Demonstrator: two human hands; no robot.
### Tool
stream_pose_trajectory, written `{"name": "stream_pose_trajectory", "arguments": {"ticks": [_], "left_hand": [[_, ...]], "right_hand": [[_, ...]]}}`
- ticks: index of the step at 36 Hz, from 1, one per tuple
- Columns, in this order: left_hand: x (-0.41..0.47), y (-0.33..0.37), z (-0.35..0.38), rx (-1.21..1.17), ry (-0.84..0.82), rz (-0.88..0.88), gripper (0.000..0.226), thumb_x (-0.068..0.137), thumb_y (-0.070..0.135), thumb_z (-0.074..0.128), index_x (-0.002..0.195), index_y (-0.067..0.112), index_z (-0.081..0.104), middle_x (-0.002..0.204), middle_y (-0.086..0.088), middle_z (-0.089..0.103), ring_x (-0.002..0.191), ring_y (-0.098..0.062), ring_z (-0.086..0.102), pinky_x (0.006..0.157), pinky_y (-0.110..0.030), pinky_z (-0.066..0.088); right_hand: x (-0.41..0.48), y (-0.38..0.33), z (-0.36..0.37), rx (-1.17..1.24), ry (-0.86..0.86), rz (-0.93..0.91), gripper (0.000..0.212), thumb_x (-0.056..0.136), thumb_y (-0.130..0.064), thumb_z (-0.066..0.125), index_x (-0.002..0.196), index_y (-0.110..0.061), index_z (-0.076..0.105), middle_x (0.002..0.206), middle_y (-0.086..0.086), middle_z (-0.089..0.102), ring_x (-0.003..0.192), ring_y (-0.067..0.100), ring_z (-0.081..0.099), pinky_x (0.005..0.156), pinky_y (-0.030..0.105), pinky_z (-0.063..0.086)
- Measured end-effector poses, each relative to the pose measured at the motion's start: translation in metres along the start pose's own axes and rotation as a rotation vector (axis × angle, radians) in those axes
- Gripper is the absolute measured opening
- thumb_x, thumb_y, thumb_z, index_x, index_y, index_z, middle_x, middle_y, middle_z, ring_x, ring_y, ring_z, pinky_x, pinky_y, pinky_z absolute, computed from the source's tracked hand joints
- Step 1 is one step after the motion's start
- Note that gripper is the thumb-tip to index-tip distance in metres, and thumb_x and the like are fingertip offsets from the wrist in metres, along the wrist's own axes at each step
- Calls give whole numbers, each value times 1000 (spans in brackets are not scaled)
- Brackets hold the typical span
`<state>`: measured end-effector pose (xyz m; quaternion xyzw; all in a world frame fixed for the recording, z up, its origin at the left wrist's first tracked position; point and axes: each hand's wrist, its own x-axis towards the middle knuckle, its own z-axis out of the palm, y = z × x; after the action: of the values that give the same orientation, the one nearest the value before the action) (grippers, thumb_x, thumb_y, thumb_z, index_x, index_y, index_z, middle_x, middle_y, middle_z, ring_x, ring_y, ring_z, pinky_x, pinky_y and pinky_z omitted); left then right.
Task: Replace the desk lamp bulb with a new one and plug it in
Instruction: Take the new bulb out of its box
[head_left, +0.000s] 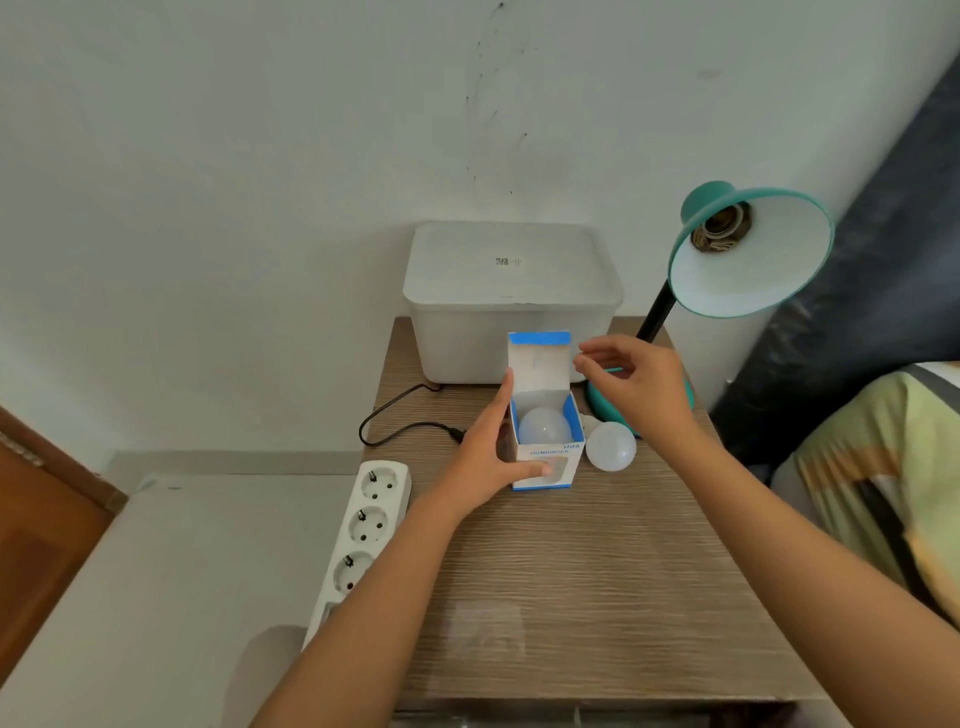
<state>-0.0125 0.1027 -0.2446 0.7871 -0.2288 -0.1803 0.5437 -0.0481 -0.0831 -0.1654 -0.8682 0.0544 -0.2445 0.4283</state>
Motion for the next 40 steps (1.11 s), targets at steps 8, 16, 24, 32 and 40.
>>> {"name": "stream_pose_trajectory", "arguments": {"ticks": [8,16,24,32,40], "left_hand": [[-1,1,0,-7,-11,-14,119,65,31,85,138,60,-4,153,12,28,136,-9,36,107,-44,40],[1,6,-4,75,-38,-75,121,69,24,83,136,59,-12,157,6,21,139,-16,33,106,-47,41],[-4,10,-3,48,-60,-67,121,70,25,82,145,42,-11,157,8,21,141,-12,26,112,-39,34],[-5,14,-3,59,-80,-83,119,72,24,81,146,41,-11,157,7,18,142,-14,24,113,-39,31],[-7,14,-3,64,-55,-101,122,69,28,83,145,43,-12,157,8,18,141,-13,26,110,-45,36]], "right_hand": [[-1,-19,19,-333,-622,-110,22,83,-23,66,99,-9,70,91,5,71,80,13,63,76,22,53],[13,-44,33,-624,-894,29,19,78,-27,59,91,-16,69,87,5,67,79,19,60,61,22,42],[14,-47,6,-435,-723,19,38,72,-29,74,108,-18,68,99,-6,64,91,9,57,77,22,46],[-8,-37,10,-450,-746,-46,49,78,-39,67,124,-30,52,114,-4,46,104,16,50,88,31,46],[-21,-36,-4,-413,-623,-52,32,87,-38,53,113,-20,46,111,-1,44,95,19,51,81,34,47]]}}
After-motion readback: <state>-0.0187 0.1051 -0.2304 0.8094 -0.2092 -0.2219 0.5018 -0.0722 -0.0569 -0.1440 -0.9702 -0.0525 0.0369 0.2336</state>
